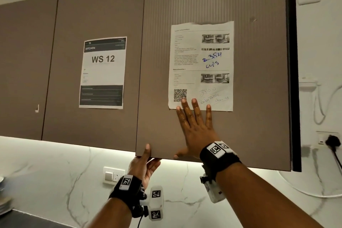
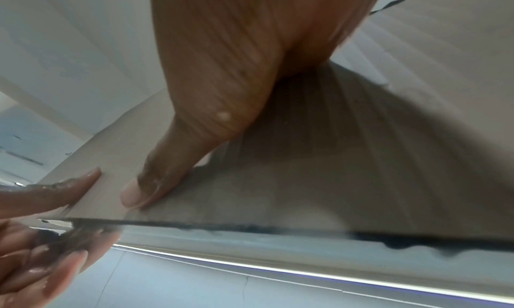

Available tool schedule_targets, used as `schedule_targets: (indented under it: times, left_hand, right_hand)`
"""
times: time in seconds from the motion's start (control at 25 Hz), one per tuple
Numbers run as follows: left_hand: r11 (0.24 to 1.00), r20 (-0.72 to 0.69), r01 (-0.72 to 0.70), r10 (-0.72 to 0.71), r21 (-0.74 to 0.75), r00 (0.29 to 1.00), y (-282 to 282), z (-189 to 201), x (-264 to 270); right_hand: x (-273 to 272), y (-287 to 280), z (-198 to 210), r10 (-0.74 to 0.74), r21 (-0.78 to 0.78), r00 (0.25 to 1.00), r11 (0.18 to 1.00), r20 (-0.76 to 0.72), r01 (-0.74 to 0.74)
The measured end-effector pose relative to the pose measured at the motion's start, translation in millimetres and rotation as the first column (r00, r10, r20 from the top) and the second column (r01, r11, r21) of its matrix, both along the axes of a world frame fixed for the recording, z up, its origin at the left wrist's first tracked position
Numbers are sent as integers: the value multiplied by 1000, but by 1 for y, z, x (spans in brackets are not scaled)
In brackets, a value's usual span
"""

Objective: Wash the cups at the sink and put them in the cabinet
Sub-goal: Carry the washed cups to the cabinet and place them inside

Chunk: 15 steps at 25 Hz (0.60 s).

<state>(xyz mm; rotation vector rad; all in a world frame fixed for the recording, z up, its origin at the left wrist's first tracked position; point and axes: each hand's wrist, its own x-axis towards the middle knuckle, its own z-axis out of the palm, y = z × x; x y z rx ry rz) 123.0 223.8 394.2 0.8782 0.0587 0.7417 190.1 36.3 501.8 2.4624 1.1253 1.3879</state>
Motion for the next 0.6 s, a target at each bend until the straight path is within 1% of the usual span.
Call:
schedule_targets:
  times: [0.12, 0.24, 0.32, 0.4, 0.44, 0.48, 0.52, 0.6]
  left_hand:
    - [995, 64, -73, 69, 67, 996, -9, -8, -31]
    - [971, 128, -135, 111, 198, 986, -28, -14, -83]
    - [928, 162, -195, 149, 318, 975, -47, -20, -119]
    - [865, 208, -241, 163, 441, 964, -71, -25, -154]
    - [825, 237, -245, 140, 509, 961, -85, -27, -172]
    - [780, 265, -237, 94, 579, 960, -99, -29, -187]
    - [728, 299, -218, 19, 650, 954, -112, -30, -199]
    - [601, 335, -164, -183, 782, 924, -134, -29, -210]
  right_hand:
    - [-28, -7, -7, 9, 25, 1000, 1000, -29, -8]
    - [-64, -22, -25, 84, 90, 996, 993, -37, -80]
    - [-89, -40, -39, 140, 132, 990, 982, -23, -135]
    - [-112, -61, -54, 193, 207, 981, 960, 0, -189]
    - [-124, -71, -62, 222, 277, 975, 935, 30, -221]
    - [-136, -81, -71, 265, 362, 963, 893, 59, -268]
    - [-144, -91, -83, 303, 449, 950, 841, 75, -303]
    - [-159, -115, -109, 395, 653, 917, 682, 50, -329]
